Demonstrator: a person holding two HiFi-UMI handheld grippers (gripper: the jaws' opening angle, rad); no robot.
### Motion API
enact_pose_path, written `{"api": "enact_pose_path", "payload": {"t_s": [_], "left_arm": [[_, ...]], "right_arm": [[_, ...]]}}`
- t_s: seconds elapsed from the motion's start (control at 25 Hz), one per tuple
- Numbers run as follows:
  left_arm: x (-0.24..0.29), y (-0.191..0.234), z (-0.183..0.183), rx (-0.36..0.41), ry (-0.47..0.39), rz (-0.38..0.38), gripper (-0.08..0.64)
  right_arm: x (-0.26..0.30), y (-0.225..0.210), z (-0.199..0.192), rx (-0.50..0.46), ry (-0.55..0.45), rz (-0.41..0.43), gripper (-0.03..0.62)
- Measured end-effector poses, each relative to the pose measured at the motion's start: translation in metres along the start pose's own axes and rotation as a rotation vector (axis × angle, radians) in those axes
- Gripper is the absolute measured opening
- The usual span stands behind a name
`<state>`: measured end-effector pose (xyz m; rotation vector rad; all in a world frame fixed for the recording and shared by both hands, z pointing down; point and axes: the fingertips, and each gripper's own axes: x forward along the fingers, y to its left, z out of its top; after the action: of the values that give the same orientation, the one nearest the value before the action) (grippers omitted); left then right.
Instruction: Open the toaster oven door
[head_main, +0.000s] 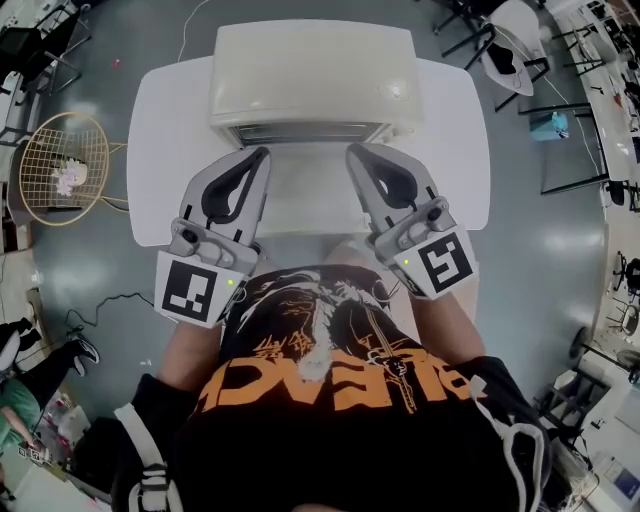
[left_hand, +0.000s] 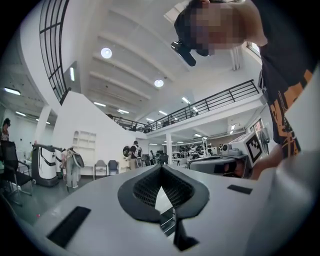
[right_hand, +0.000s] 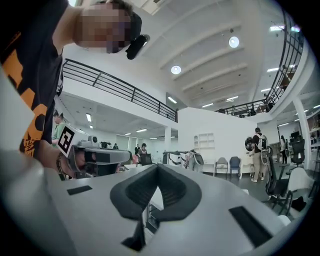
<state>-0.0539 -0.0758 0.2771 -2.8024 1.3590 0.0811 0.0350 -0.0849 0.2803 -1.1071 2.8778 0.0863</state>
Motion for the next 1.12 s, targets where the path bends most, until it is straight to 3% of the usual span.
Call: {"api": "enact_pose_path", "payload": {"t_s": [0.44,1.12], "left_arm": [[0.0042,0.0008,-0.0027,0.011,0.014,0.006,0.021],[0.0054,-0.0004,-0.0042,0.003,0.02,0.016,0.021]], "right_arm": [[0.0037,-0.0014,-0.0068,-0.019,0.01,-0.034,0.012],[0.0061,0.0045,-0.0089,-0.035,0.024,-0.011,0.012]]}}
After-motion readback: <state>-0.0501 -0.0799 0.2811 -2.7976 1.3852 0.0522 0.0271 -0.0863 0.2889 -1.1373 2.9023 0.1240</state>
